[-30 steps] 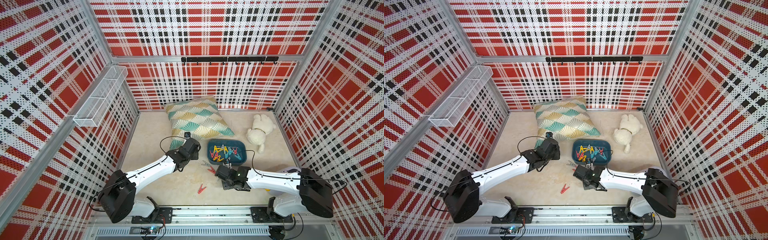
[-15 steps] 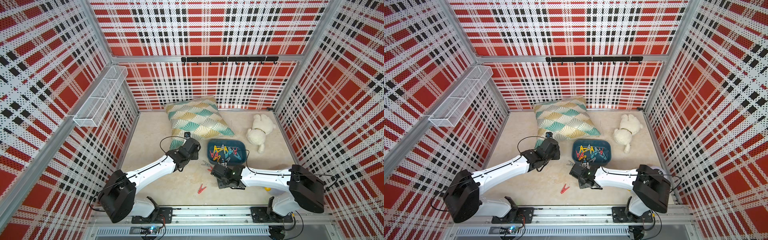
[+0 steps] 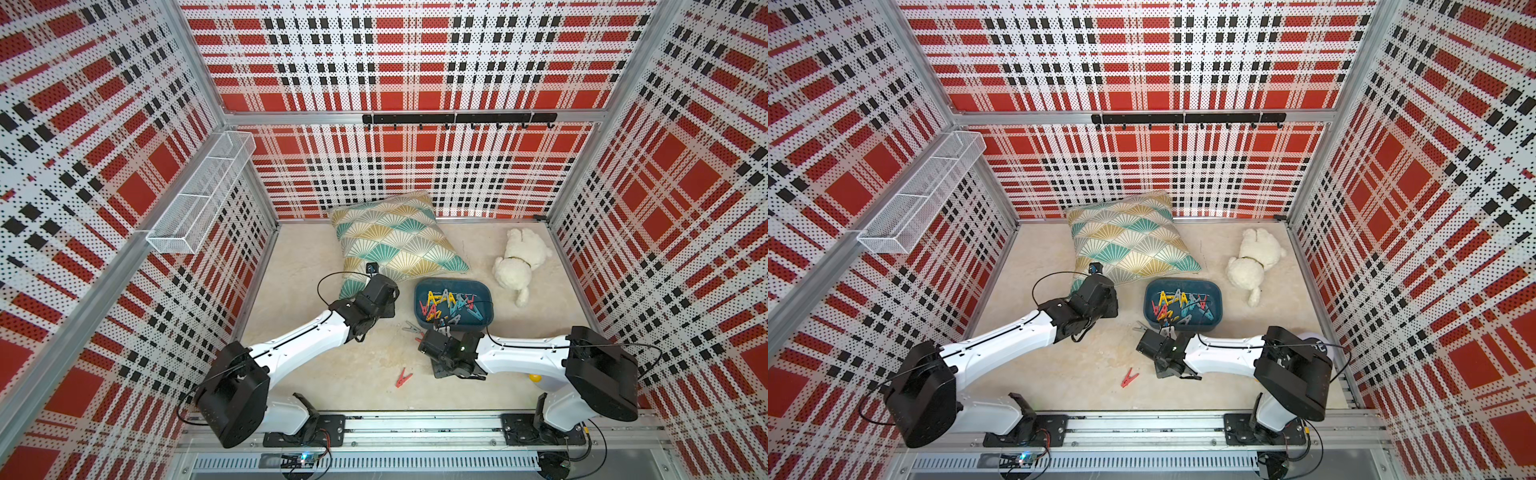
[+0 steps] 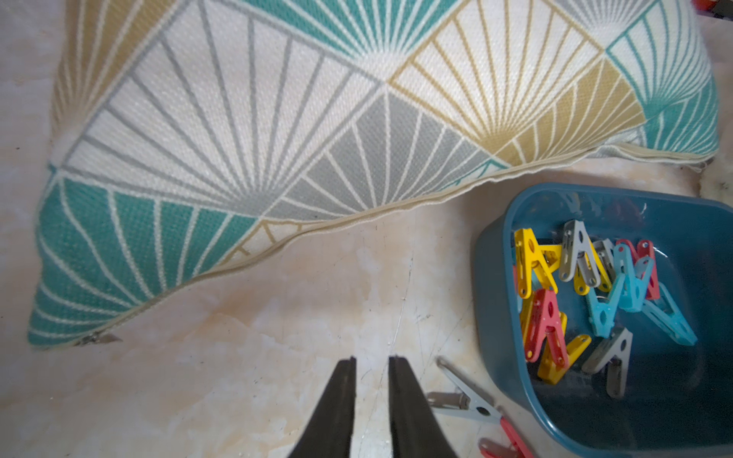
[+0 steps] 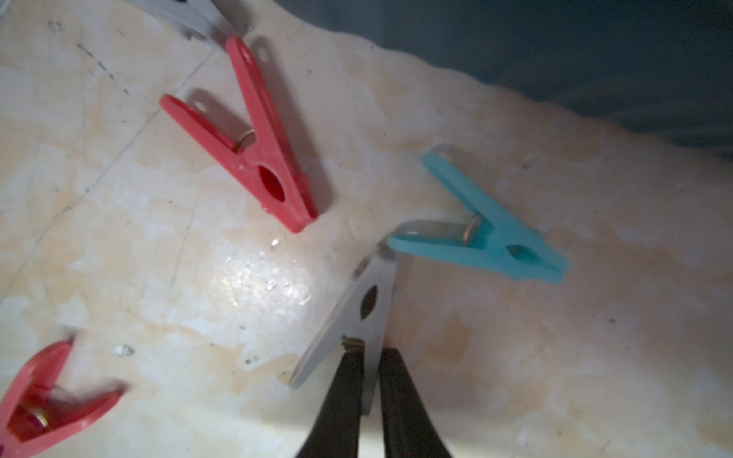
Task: Put the clothespins into the storage box
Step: Pick up the clothespin from the center of the board, then place the clothespin in the storage box.
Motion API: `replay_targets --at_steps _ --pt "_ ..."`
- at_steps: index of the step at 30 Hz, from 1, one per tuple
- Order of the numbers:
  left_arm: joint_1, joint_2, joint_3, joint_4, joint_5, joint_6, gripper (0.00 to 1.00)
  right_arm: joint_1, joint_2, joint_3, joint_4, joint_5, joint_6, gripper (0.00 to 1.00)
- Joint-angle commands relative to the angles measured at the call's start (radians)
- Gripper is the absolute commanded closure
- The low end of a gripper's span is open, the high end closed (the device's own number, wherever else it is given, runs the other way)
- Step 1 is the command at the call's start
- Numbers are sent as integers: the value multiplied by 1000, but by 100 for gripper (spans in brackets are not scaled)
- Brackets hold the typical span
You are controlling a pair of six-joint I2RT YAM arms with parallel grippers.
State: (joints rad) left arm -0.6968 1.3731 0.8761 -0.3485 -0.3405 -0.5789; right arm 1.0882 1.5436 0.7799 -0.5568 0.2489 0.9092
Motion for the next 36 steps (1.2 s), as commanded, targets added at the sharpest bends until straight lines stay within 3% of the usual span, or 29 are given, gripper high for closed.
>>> replay_targets --at_steps 1,8,12,16,19,27,36 --pt "4 -22 1 -4 -8 4 78 1 -74 -18 -68 11 -7 87" --pt "2 -19 22 -6 -6 3 78 -12 -222 62 -212 41 -87 89" --pt "0 -15 39 -11 -10 4 78 -118 -256 183 -245 97 -213 88" --pt "-8 -7 49 -11 -9 4 78 -311 -197 224 -102 37 -349 89" --pt "-17 -2 56 -16 -12 4 78 -395 -78 254 -35 -1 -414 90" --pt "-21 -26 44 -28 -29 -1 78 -485 133 293 72 -22 -424 91" --pt "-10 -32 36 -29 -38 5 78 -576 94 269 45 -2 -470 91"
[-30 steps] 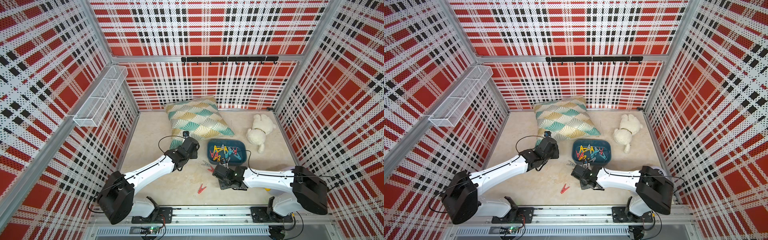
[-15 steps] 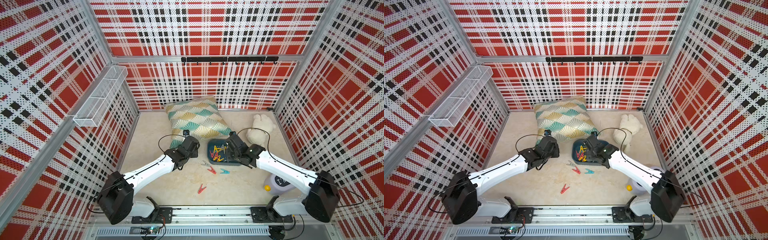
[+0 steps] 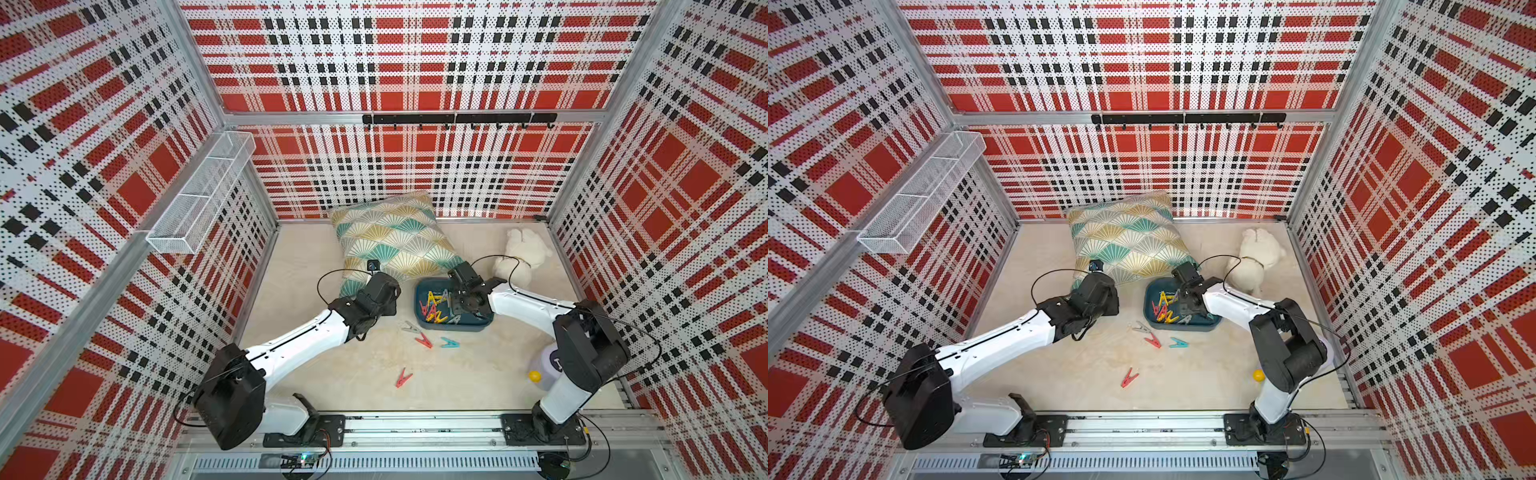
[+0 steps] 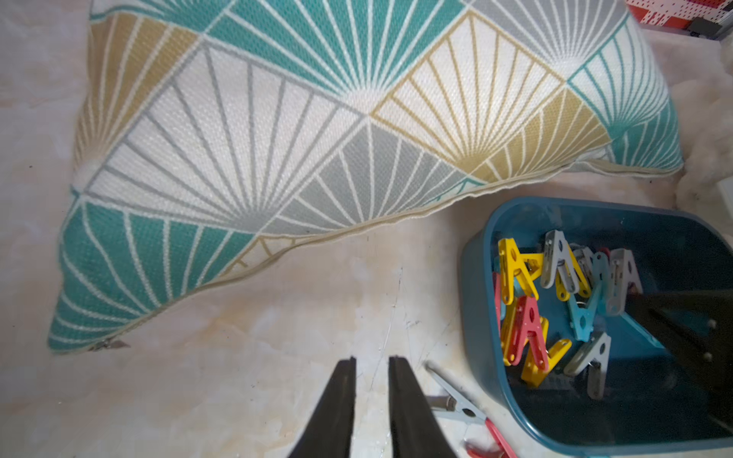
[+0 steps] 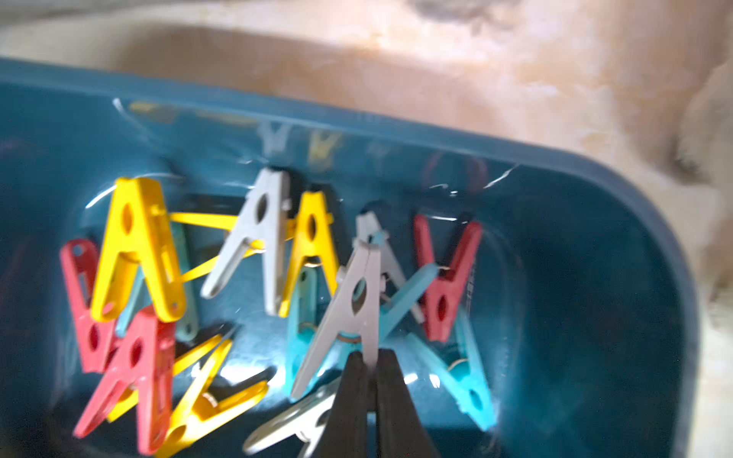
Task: Put the clothespins into the storage box
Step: Place the clothespin in the storage box.
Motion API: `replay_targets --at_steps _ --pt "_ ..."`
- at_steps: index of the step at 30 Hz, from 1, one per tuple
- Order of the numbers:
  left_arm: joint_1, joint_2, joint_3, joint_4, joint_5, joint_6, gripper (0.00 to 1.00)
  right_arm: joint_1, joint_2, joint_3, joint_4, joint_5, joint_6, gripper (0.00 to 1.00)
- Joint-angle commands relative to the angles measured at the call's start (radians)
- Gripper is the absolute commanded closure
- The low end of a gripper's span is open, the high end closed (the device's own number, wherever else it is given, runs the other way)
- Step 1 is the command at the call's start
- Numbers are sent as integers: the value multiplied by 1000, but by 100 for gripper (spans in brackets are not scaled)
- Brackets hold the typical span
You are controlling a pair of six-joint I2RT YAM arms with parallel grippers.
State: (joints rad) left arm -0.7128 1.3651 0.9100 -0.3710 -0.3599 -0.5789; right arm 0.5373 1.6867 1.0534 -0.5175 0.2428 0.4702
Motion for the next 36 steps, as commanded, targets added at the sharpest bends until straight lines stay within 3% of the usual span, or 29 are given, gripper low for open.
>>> replay_targets --at_steps 1,10,20,24,27,31,36 --pt "7 -24 1 -6 -19 6 78 -36 -53 -6 -6 2 -41 91" --pt "16 -51 -11 -8 -26 7 78 -64 -4 17 -74 91 -83 90" --pt "31 -105 -30 -22 -30 -1 78 -96 42 31 -85 95 -104 88" --pt "32 -116 -30 -25 -31 -1 78 -96 51 31 -83 94 -101 81" --pt "33 -113 -28 -26 -32 -1 78 -96 13 30 -88 93 -99 71" --pt "34 -106 -26 -26 -31 -1 78 -94 -110 43 -118 73 -107 66" --pt "35 -98 -12 -29 -31 2 78 -59 -238 43 -163 -87 -127 63"
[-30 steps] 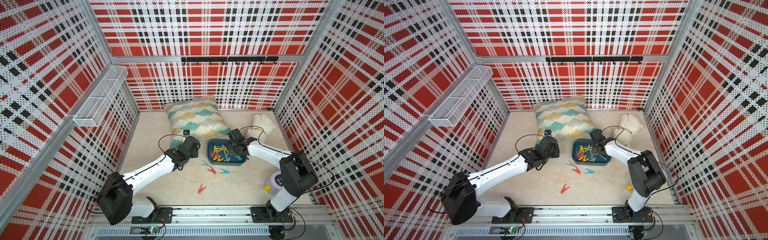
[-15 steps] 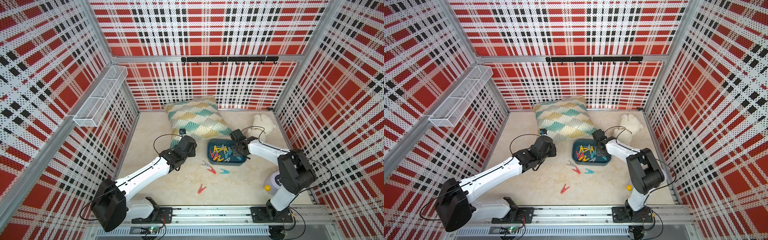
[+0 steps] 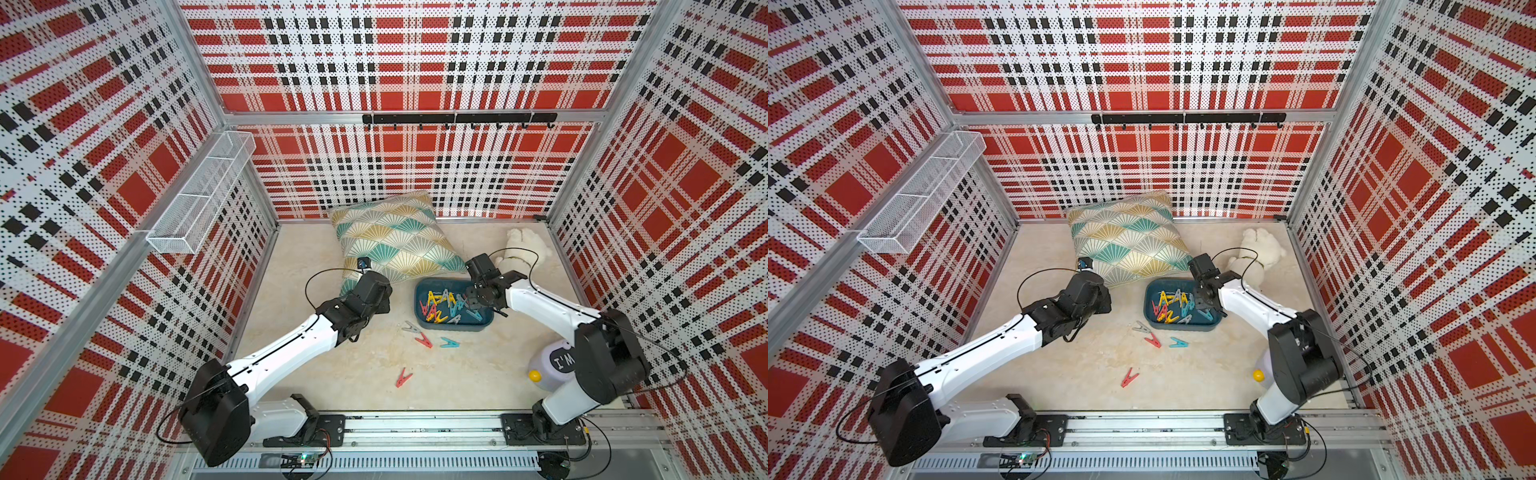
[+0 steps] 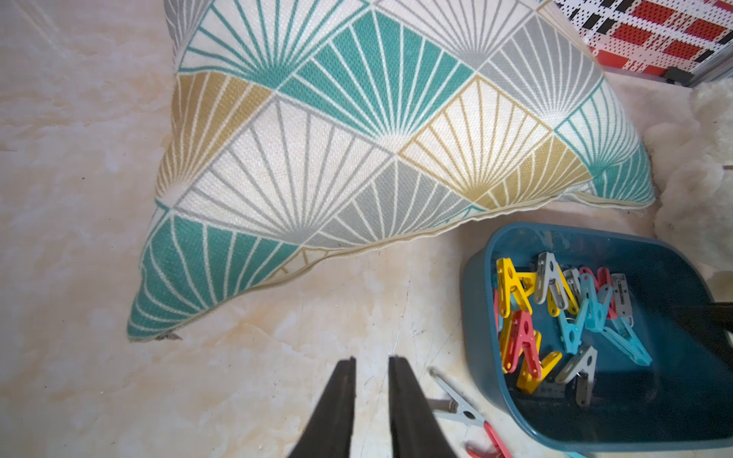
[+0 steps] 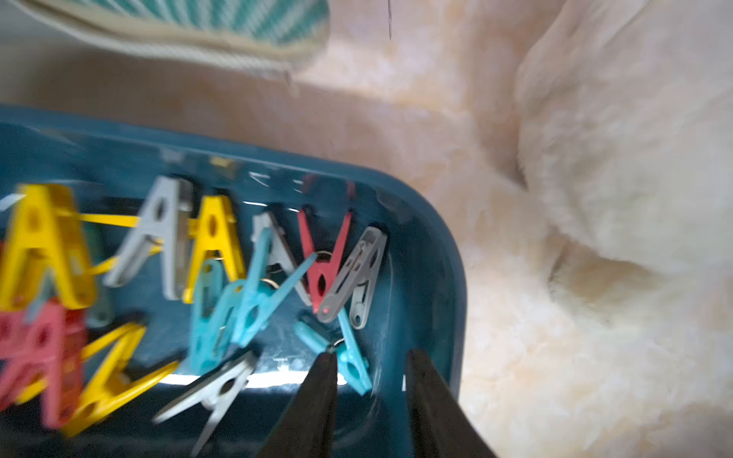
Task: Put the clothespins into the storage box
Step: Place the clothespin in the storage box.
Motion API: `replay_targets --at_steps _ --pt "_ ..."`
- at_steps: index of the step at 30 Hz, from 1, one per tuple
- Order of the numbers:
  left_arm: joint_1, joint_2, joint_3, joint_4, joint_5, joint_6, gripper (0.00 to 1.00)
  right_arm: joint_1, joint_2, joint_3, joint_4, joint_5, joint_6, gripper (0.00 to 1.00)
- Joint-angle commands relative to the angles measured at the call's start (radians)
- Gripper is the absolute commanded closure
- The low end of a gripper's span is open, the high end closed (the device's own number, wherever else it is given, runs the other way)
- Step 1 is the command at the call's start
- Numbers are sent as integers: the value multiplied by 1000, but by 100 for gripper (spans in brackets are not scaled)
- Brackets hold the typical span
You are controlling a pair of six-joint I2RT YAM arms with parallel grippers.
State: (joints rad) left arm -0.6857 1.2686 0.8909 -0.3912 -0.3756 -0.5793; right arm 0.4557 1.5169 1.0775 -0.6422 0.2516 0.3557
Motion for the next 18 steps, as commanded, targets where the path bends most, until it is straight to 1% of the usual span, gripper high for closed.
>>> replay_targets --at_steps 1,3,5,8,10,14,18 --pt "8 -2 12 -13 -16 4 78 53 -85 14 -52 -103 -9 63" --pt "8 -1 23 -24 -21 8 78 129 -120 -10 -72 -100 -12 61" --pt "8 -5 26 -32 -29 9 78 211 -164 -61 -70 -128 -21 59" --pt "14 -7 26 -32 -26 8 78 301 -222 -147 -30 -182 -19 59" --pt "15 -2 31 -32 -23 8 78 338 -239 -197 12 -207 -14 59" --pt "12 14 49 -31 -16 8 78 401 -199 -238 56 -187 -29 60" --pt "3 22 57 -31 -14 8 78 455 -118 -235 95 -187 -57 61"
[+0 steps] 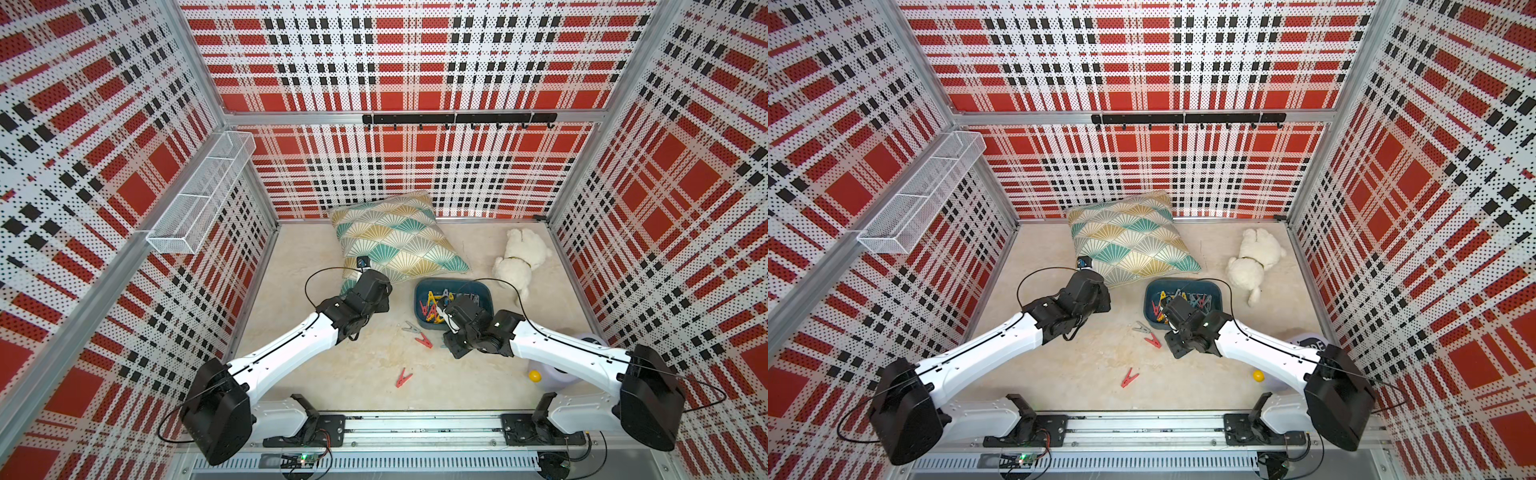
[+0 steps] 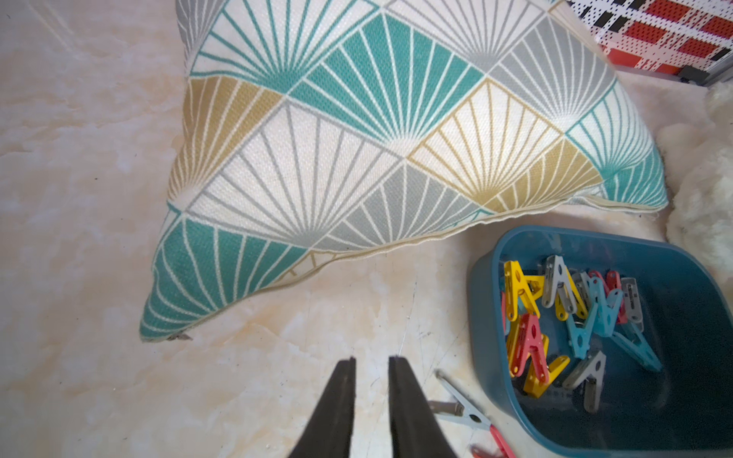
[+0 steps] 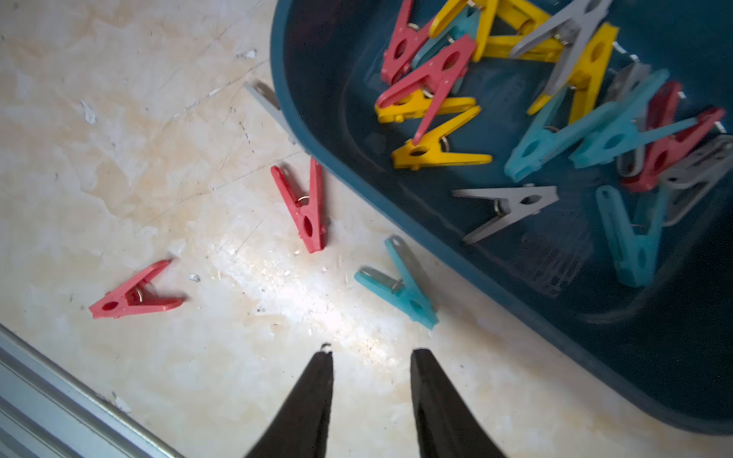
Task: Put the clothespins into the storage box
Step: Place the clothespin in the storage box, then pick up the clothespin from the center of the board.
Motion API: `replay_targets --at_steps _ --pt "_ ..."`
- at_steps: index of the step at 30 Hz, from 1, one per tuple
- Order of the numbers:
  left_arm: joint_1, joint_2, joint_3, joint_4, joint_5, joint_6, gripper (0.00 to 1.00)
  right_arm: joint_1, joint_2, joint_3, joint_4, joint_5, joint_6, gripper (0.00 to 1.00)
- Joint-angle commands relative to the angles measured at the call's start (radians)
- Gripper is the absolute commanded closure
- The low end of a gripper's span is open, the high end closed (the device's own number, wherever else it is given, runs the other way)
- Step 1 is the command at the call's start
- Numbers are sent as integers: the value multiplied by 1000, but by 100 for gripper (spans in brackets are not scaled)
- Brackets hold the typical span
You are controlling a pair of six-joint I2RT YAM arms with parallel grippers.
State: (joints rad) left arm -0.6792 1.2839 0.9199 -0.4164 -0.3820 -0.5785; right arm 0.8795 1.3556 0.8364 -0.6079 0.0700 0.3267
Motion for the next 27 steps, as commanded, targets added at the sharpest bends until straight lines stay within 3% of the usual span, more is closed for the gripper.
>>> replay_targets --at_steps 1,11,27 --pt "-5 5 30 -6 -9 8 78 41 67 14 61 10 -33 61" --pt "-8 -30 28 -28 -28 -1 78 54 184 34 75 78 -89 62" --pt "-10 -24 31 -32 -24 0 78 46 257 59 74 70 -128 63"
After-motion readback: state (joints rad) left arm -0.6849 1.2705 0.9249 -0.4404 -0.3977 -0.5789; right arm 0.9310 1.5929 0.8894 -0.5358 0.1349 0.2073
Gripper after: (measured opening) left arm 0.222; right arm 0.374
